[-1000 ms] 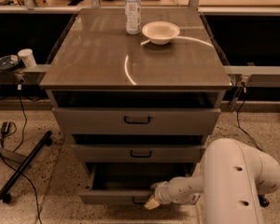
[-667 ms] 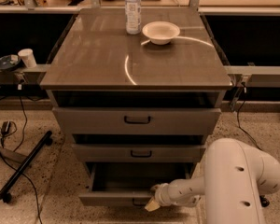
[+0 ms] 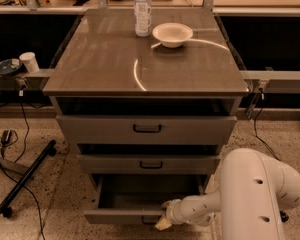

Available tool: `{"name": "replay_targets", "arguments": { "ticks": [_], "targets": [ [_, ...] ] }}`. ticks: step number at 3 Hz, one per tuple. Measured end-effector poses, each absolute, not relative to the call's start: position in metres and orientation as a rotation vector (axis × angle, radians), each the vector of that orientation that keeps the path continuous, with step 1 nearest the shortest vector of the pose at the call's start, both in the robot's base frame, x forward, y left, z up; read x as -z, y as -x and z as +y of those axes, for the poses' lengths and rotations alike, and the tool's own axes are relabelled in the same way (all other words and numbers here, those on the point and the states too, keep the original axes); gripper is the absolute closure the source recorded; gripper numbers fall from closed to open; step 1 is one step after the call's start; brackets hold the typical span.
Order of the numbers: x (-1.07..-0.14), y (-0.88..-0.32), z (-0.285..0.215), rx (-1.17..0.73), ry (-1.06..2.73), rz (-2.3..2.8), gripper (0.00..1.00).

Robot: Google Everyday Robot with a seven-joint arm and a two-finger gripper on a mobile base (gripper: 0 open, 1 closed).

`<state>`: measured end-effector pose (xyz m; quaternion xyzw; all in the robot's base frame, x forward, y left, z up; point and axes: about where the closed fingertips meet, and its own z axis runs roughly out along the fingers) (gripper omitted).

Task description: Open bottom drawer

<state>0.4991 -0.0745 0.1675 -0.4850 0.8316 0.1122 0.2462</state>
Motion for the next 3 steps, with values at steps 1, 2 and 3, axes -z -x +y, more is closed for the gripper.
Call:
{"name": "replay_targets", "arguments": {
  "ticks": [1, 2, 3],
  "targets": [
    [-0.1675, -0.4991, -0.0745, -0.306, 1.323, 2.269, 0.5],
    [-0.1675, -0.499, -0.0744, -0.306, 1.323, 2.269, 0.19],
    [-0.1674, -0.4954, -0.0748, -0.305, 1.326, 2.267, 0.0]
  ]
}}
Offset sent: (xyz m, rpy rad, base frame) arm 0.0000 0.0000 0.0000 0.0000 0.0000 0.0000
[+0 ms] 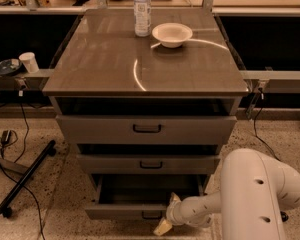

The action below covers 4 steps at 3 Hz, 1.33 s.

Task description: Open bottom drawer

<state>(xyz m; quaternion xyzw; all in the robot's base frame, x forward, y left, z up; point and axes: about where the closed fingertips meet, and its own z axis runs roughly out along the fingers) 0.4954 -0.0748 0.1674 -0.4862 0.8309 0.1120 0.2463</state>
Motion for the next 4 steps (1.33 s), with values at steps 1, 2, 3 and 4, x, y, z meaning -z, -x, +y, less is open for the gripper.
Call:
{"name": "replay_targets", "arguments": {
  "ticks": [1, 2, 3, 4],
  "targets": [
    [-0.17, -0.48, -0.082, -0.299, 1.325, 2.273, 0.0],
    [-0.172, -0.465, -0.089, -0.294, 1.328, 2.281, 0.0],
    [-0.166, -0.432, -0.092, -0.253, 1.309, 2.265, 0.0],
    [-0.164, -0.422, -0.097, -0.232, 1.305, 2.269, 0.0]
  ]
}}
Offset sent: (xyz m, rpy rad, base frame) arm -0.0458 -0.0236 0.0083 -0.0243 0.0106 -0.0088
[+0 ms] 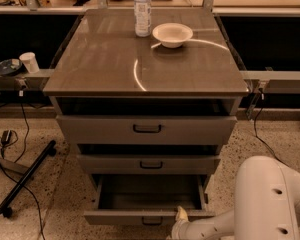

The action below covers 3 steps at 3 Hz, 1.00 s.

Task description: Open bottom drawer

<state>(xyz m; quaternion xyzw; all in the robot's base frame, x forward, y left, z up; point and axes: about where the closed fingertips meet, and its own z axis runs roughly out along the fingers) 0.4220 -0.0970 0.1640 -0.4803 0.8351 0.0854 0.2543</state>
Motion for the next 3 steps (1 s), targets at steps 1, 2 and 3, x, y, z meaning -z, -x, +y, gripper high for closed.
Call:
{"name": "replay_targets", "arguments": {
  "ticks": [1, 2, 3],
  "targets": [
    [-0.166, -0.41, -0.102, -0.212, 1.295, 2.28, 0.0],
    [-0.17, -0.392, -0.111, -0.185, 1.284, 2.3, 0.0],
    [-0.171, -0.387, -0.113, -0.182, 1.281, 2.306, 0.0]
  ]
}}
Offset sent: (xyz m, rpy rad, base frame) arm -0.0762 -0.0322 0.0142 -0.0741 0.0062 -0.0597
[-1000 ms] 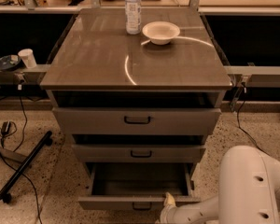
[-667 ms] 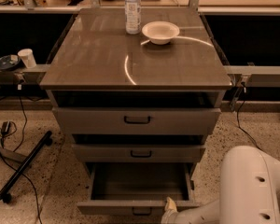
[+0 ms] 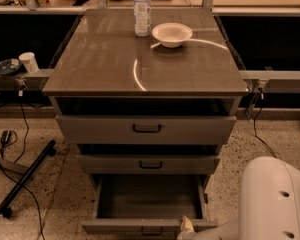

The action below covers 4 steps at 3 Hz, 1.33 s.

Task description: Open bottom drawer

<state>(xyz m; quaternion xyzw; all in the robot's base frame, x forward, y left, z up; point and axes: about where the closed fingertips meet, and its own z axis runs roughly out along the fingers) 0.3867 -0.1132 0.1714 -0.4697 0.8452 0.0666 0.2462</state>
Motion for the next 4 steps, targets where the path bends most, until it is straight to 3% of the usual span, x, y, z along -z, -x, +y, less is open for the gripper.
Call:
{"name": "replay_targets", "arguments": {
  "ticks": [1, 4],
  "targets": [
    [-0.184, -0.348, -0.125, -0.151, 1.27, 2.327, 0.0],
    [-0.225, -0.378, -0.141, -0.123, 1.216, 2.269, 0.0]
  ]
}}
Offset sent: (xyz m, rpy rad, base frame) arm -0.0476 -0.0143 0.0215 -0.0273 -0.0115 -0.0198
